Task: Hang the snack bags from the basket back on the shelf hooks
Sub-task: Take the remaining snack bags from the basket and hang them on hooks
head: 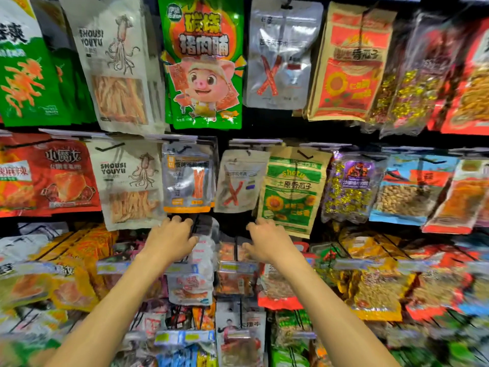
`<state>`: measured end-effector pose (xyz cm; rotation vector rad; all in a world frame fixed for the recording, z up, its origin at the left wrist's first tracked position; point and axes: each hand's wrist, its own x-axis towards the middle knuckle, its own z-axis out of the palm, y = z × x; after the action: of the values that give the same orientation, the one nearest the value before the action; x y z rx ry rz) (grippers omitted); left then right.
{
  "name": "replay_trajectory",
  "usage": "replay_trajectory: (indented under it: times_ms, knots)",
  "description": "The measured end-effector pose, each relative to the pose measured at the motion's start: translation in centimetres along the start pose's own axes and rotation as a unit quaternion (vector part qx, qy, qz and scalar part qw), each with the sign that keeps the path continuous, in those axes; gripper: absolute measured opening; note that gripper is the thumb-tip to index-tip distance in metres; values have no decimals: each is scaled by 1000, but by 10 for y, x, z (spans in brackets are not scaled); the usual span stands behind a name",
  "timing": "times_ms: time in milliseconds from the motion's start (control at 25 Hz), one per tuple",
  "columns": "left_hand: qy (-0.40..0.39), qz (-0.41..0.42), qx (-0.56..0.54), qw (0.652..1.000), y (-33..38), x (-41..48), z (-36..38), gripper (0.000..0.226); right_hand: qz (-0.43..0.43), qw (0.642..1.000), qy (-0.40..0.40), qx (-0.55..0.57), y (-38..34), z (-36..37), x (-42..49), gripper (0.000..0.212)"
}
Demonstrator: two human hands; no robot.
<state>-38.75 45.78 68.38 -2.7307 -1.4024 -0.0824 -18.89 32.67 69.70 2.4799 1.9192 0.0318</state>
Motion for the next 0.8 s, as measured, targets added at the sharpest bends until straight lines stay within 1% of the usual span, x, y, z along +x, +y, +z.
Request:
replay_trajectory:
  times_ms: [80,240,360,480,520,600,640,680,720,760,800]
  knots:
    - [-5,4,2,1000,16,-3,-3,51,6,1000,11,-10,10,-1,-7,53]
    - [-16,17,19,1000,39,2,-9,52,12,1000,6,8,27,-5,-9,56]
    - [-9,33,-2,999,43,12,-16,54,23,1000,9,3,39,-10,3,59]
    - [30,44,-95,994,42,31,-21,57,37,999,25,-7,52,-16,19,58]
    - [44,41,-143,988,42,38,-21,58,43,998,41,-8,54,-18,24,56]
    - [50,27,-245,968,41,55,-20,60,63,993,100,7,58,-17,38,53]
    - [57,21,-290,955,41,62,-17,61,76,988,131,42,58,-16,45,55]
    - [73,19,-327,942,41,69,-13,62,91,977,161,103,57,-13,54,58]
    - [89,17,-364,927,42,75,-10,63,103,960,180,190,57,-9,63,64]
    - [102,13,-410,906,41,80,-7,66,104,933,188,288,56,-5,71,71]
    - [107,7,-466,878,40,86,-4,69,94,901,187,381,54,1,78,76]
